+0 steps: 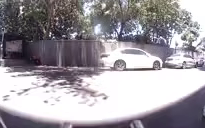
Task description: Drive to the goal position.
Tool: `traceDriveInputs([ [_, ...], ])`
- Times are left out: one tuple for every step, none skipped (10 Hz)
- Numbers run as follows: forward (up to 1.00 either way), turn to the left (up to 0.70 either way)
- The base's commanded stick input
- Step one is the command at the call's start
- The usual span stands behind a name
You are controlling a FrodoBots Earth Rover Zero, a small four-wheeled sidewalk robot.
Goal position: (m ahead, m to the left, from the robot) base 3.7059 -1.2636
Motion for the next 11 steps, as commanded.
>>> traceDriveInputs([
  [0.00, 0.00],
  [0.00, 0.00],
  [0.00, 0.00],
  [0.00, 0.00],
  [0.05, 0.00],
  [0.45, 0.00],
  [0.45, -0.05],
  [0.45, -0.27],
  [0.45, -0.27],
  [0.45, -0.27],
  [0.45, 0.00],
])
